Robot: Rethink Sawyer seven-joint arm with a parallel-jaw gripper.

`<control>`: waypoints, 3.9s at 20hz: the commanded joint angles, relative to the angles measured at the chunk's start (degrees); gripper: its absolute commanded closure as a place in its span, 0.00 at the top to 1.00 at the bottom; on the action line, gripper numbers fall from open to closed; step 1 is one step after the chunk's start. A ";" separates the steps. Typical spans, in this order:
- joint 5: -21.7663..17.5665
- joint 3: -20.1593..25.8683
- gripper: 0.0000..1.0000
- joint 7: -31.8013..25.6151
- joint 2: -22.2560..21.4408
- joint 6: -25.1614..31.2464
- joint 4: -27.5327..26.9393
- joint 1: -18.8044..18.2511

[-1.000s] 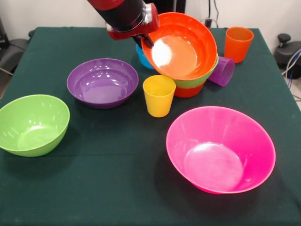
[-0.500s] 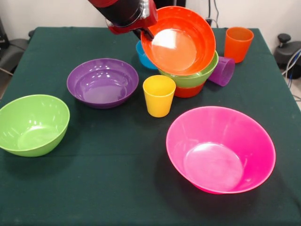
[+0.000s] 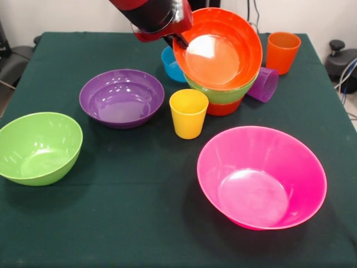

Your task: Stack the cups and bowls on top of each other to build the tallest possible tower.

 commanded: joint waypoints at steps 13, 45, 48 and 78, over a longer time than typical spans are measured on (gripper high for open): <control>-2.61 4.19 0.00 -2.25 3.26 -6.02 1.83 0.22; -2.30 2.89 1.00 -0.47 0.81 -0.79 0.94 1.15; -2.75 2.00 1.00 0.57 -0.82 0.41 0.15 1.85; -8.81 -4.07 1.00 6.45 -1.86 -22.10 -2.05 9.71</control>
